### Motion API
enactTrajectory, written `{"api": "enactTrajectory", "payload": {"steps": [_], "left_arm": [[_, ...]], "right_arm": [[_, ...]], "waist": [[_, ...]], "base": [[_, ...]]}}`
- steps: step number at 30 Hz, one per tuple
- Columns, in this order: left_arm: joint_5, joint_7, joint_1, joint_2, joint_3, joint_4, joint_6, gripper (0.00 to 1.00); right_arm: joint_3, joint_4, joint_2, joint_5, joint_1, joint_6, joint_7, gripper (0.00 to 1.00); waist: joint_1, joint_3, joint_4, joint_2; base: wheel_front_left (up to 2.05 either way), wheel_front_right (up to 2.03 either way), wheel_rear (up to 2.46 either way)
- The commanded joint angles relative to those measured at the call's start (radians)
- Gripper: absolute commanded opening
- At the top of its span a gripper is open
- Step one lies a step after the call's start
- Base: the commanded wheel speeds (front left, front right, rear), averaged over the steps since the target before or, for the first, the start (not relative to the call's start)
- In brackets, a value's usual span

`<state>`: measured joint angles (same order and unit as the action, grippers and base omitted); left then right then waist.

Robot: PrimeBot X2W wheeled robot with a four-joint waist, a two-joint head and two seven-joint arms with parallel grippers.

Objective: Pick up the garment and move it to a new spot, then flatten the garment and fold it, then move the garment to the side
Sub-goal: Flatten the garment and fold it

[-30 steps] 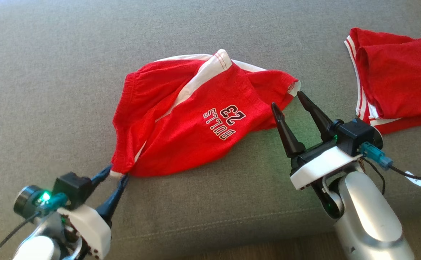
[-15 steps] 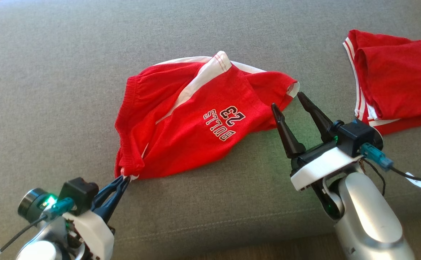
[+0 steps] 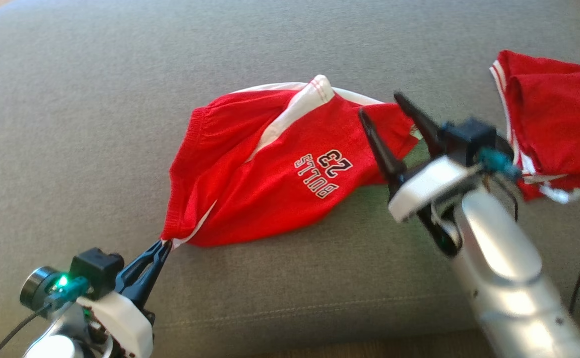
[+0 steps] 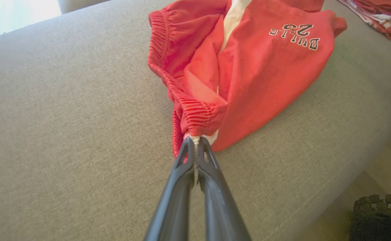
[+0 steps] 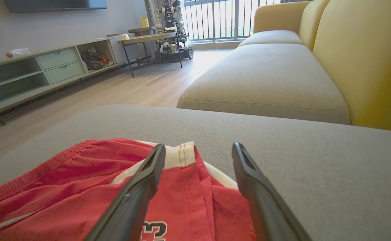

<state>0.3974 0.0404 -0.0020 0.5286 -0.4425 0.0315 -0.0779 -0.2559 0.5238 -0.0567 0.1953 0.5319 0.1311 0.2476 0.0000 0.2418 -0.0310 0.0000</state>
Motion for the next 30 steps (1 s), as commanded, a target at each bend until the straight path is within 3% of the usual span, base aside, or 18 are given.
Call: {"api": "enactTrajectory", "payload": {"steps": [1,10,16,18,21,22,23,25,26,30], "left_arm": [[0.0,-0.015,-0.031,0.02,0.045,0.024,0.009,0.0],[-0.013,-0.044,-0.082,-0.008,0.018,-0.016,0.003,0.0],[-0.021,-0.06,-0.112,-0.02,0.0,-0.042,-0.003,0.0],[-0.022,-0.064,-0.12,-0.023,-0.006,-0.05,-0.005,0.0],[-0.024,-0.067,-0.134,-0.025,-0.014,-0.06,-0.009,0.0],[-0.025,-0.067,-0.141,-0.026,-0.017,-0.063,-0.011,0.0],[-0.026,-0.068,-0.148,-0.027,-0.021,-0.066,-0.012,0.0],[-0.029,-0.069,-0.163,-0.027,-0.028,-0.072,-0.016,0.0],[-0.03,-0.071,-0.169,-0.028,-0.031,-0.075,-0.017,0.0],[-0.029,-0.075,-0.188,-0.026,-0.035,-0.089,-0.021,0.0]], "right_arm": [[-0.022,-0.017,0.006,0.009,0.035,0.0,-0.001,1.0],[-0.092,0.233,0.006,0.103,0.232,0.0,-0.093,1.0],[-0.169,0.342,0.006,0.152,0.316,0.0,-0.089,0.97],[-0.186,0.379,0.006,0.163,0.337,0.0,-0.09,0.75],[-0.197,0.434,0.006,0.174,0.367,0.0,-0.094,0.75],[-0.203,0.449,0.006,0.178,0.376,0.0,-0.094,0.68],[-0.21,0.46,0.006,0.184,0.384,0.0,-0.092,0.52],[-0.225,0.477,0.006,0.195,0.4,0.0,-0.082,0.29],[-0.232,0.481,0.006,0.201,0.408,0.0,-0.074,0.0],[-0.258,0.499,0.006,0.233,0.432,0.0,-0.061,0.0]], "waist": [[0.0,0.003,0.009,0.0],[0.0,0.031,0.061,0.0],[0.0,0.046,0.085,0.0],[0.0,0.05,0.092,0.0],[0.0,0.058,0.1,0.0],[0.0,0.061,0.102,0.0],[0.0,0.064,0.105,0.0],[0.0,0.07,0.108,0.0],[0.0,0.071,0.109,0.0],[0.0,0.075,0.107,0.0]], "base": [[0.0,0.0,0.0],[0.0,0.0,0.0],[0.0,0.0,0.0],[0.0,0.0,0.0],[0.0,0.0,0.0],[0.0,0.0,0.0],[0.0,0.0,0.0],[0.0,0.0,0.0],[0.0,0.0,0.0],[0.0,0.0,0.0]]}}
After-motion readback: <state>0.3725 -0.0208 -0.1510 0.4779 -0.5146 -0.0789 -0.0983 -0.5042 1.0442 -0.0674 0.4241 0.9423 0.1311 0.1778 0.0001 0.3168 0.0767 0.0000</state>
